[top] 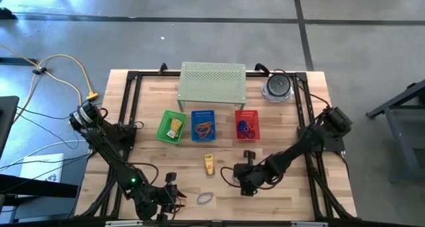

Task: Pick & Place Office Desk Supplies
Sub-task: Put the purple spring keychain into the red bin

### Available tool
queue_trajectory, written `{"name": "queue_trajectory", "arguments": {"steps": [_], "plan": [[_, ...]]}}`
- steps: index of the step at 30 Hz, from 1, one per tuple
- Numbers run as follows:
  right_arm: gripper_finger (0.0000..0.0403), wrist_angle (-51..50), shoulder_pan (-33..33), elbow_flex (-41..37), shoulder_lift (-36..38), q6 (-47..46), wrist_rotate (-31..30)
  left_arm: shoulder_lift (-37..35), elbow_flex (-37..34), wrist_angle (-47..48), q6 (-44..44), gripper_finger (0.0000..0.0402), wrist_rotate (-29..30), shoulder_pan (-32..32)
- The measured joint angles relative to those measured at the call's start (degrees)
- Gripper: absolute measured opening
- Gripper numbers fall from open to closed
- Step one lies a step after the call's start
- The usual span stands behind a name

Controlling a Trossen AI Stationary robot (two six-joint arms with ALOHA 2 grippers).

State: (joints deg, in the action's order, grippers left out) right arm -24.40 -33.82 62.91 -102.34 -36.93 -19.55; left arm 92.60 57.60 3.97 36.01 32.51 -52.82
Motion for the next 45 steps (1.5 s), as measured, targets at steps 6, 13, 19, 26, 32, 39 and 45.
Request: {"name": "queue_trajectory", "arguments": {"steps": [6,13,19,26,32,39,45], "plan": [[0.0005,-21.56,1.62,7.83,1.72,-4.87,-3.31,0.0,-0.02,-0.12,0.0,0.014,0.06,0.02],[0.0005,-40.23,6.03,14.23,1.71,-9.31,-6.97,0.02,-0.02,-0.31,-0.02,0.014,0.15,0.48],[0.0005,-47.48,13.38,15.02,3.26,-12.59,-10.52,0.02,-0.02,-0.3,-0.02,0.014,0.15,0.74],[0.0005,-47.56,20.5,15.02,3.67,-5.97,-10.22,0.16,-0.04,-0.35,0.0,0.014,0.15,0.52],[0.0005,-45.0,27.19,14.81,3.67,-1.13,-8.46,2.72,-0.04,-0.57,1.59,0.014,0.13,0.52],[0.0006,-35.61,32.38,9.46,3.67,4.16,-2.35,4.74,-0.09,-1.25,3.86,0.014,-1.15,0.37],[0.0033,-33.7,34.15,7.33,3.67,4.2,-2.29,4.74,-0.09,-1.29,3.91,0.014,-1.11,-0.17]]}}
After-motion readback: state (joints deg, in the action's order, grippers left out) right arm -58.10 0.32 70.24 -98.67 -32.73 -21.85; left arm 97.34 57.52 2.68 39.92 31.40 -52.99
